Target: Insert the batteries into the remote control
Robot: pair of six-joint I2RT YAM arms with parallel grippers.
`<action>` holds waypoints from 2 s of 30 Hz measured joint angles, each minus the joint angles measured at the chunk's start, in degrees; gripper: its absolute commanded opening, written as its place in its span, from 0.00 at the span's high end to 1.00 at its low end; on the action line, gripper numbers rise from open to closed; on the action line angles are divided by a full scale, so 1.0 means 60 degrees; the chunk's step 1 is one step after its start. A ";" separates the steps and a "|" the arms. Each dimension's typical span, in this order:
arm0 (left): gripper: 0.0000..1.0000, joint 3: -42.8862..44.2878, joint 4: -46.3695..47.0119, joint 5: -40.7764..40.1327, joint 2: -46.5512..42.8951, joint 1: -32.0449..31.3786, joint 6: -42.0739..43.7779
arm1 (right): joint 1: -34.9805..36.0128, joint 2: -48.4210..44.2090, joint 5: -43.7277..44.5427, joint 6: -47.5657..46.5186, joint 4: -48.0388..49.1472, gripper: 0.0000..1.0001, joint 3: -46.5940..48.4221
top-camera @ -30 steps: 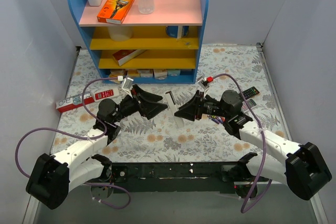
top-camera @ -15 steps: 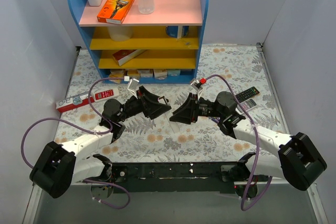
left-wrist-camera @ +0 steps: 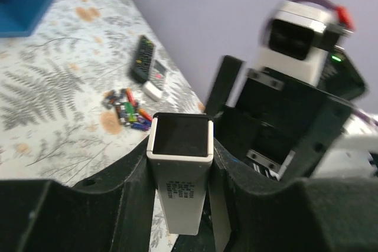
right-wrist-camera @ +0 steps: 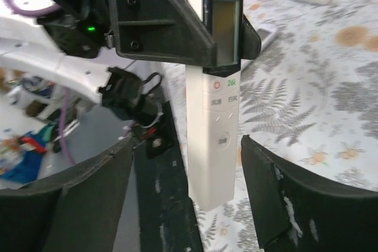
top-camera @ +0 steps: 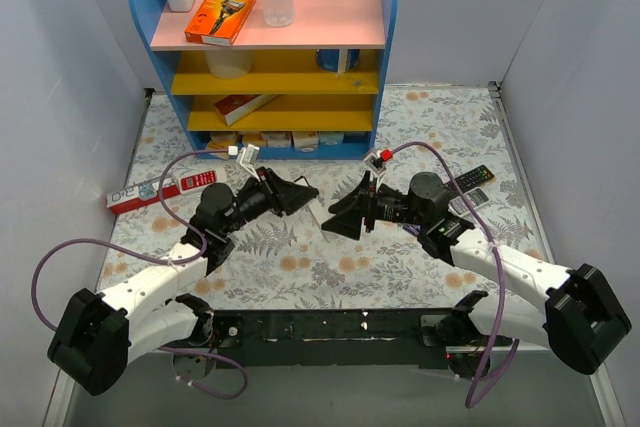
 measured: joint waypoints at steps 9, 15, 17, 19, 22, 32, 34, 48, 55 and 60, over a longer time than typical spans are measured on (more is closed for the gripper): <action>1.00 0.1140 -0.4280 -0.2911 -0.0076 0.0004 -0.0168 | 0.1362 -0.0645 0.3825 -0.2918 -0.3144 0.10 0.1096; 1.00 0.1439 -0.5541 -0.3778 -0.0062 0.0004 -0.0331 | 0.2841 0.0448 0.6408 -0.4357 -0.4051 0.10 0.1821; 1.00 0.1439 -0.5788 -0.3920 -0.0062 0.0004 -0.0350 | 0.3177 0.0892 0.7034 -0.4685 -0.4226 0.10 0.2036; 1.00 0.1439 -0.5978 -0.4022 -0.0066 0.0004 -0.0357 | 0.3428 0.1381 0.7512 -0.4962 -0.4335 0.11 0.2269; 1.00 0.1439 -0.6109 -0.4073 -0.0084 0.0004 -0.0350 | 0.3632 0.1909 0.7890 -0.5191 -0.4397 0.13 0.2459; 1.00 0.1439 -0.6200 -0.3865 -0.0339 0.0004 -0.0175 | 0.3632 0.2514 0.7661 -0.5428 -0.4408 0.52 0.2696; 1.00 0.1439 -0.6189 -0.3756 -0.0350 0.0004 -0.0131 | 0.3628 0.2524 0.7410 -0.5344 -0.4408 0.63 0.2696; 0.02 0.1388 -0.5705 -0.3056 -0.1577 0.0025 0.1173 | 0.2539 0.1410 0.5082 -0.4619 -0.3949 0.99 0.2014; 0.02 0.0710 -0.4328 -0.2193 -0.3206 0.0040 0.1902 | 0.1279 0.0193 0.2539 -0.3683 -0.2517 0.99 0.1002; 0.02 0.0237 -0.3027 -0.1300 -0.3308 0.0044 0.2007 | 0.1126 -0.0084 0.0892 -0.2987 -0.1381 0.99 0.0812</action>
